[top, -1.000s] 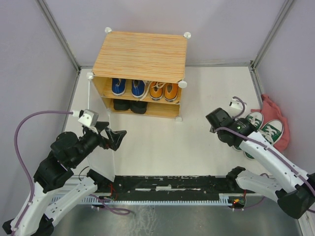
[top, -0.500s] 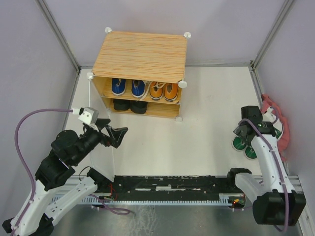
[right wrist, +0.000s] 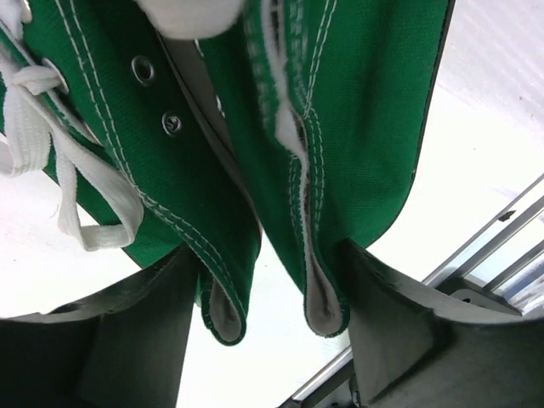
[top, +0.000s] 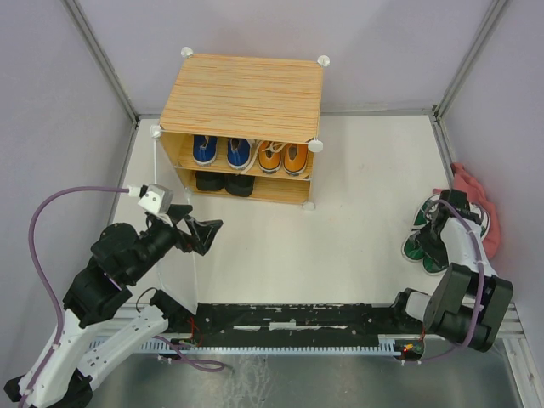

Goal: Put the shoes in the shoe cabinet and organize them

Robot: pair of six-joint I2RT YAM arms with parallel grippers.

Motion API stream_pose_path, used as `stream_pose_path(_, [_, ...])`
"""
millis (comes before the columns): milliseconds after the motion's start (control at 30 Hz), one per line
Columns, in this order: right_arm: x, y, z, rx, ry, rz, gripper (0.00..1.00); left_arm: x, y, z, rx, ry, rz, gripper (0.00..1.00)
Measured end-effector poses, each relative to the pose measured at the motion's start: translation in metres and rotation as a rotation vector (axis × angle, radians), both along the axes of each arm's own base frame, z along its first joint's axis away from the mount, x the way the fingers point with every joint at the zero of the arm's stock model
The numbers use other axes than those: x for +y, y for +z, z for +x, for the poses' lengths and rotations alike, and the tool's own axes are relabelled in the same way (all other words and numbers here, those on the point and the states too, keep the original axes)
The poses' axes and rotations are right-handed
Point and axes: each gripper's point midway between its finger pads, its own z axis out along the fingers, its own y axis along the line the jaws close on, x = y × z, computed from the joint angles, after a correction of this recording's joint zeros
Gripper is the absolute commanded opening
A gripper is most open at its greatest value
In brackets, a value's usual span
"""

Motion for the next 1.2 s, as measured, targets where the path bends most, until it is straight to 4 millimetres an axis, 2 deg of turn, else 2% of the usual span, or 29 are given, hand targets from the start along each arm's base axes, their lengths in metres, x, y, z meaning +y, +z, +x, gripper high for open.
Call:
stream_pose_path(133, [-0.001, -0.001, 0.002, -0.03, 0.034, 0.003, 0.09, 0.0, 0.001, -0.001, -0.002, 0.0, -0.002, 0.99])
stream_pose_path(167, [0.0, 0.0, 0.002, -0.046, 0.048, 0.004, 0.03, 0.001, 0.001, -0.001, -0.004, 0.0, -0.003, 0.99])
stream_pose_path(200, [0.001, 0.001, 0.004, -0.072, 0.062, 0.004, 0.02, 0.001, 0.001, -0.001, -0.004, 0.0, -0.004, 0.99])
stream_pose_path(300, [0.004, 0.006, 0.006, -0.123, 0.108, -0.009, 0.02, 0.002, 0.002, -0.002, -0.005, 0.003, -0.013, 0.99])
stream_pose_path(367, [0.018, 0.01, 0.012, -0.162, 0.164, 0.016, 0.02, 0.003, 0.003, -0.002, -0.005, 0.01, -0.02, 0.99])
stream_pose_path(467, [0.054, 0.025, 0.015, -0.221, 0.302, 0.062, 0.02, 0.003, 0.003, -0.002, -0.002, 0.015, -0.028, 0.99])
stream_pose_path(667, [0.127, 0.061, -0.001, -0.347, 0.572, 0.195, 0.02, 0.004, 0.004, -0.002, 0.001, 0.022, -0.034, 0.99])
stream_pose_path(800, [0.166, 0.062, -0.012, -0.347, 0.714, 0.28, 0.02, 0.005, 0.004, -0.002, 0.003, 0.024, -0.032, 0.99])
stream_pose_path(900, [0.19, 0.051, -0.015, -0.312, 0.815, 0.278, 0.02, 0.005, 0.005, -0.002, 0.005, 0.029, -0.032, 0.99])
stream_pose_path(933, [0.198, 0.045, -0.017, -0.29, 0.849, 0.269, 0.05, 0.006, 0.004, -0.002, 0.008, 0.03, -0.031, 1.0])
stream_pose_path(1000, [0.209, 0.035, -0.019, -0.249, 0.902, 0.244, 0.26, 0.006, 0.004, -0.001, 0.011, 0.033, -0.029, 1.0])
stream_pose_path(1067, [0.223, 0.022, -0.022, -0.204, 0.957, 0.211, 0.41, 0.006, 0.003, -0.001, 0.02, 0.038, -0.03, 1.0])
stream_pose_path(1133, [0.232, 0.012, -0.022, -0.178, 0.991, 0.184, 0.48, 0.007, 0.003, -0.001, 0.025, 0.045, -0.031, 1.0])
stream_pose_path(1167, [0.238, 0.011, -0.02, -0.187, 1.014, 0.163, 0.53, 0.008, 0.003, 0.0, 0.026, 0.05, -0.03, 1.0])
stream_pose_path(1200, [0.242, 0.015, -0.018, -0.201, 1.027, 0.147, 0.53, 0.008, 0.003, 0.0, 0.027, 0.051, -0.03, 1.0])
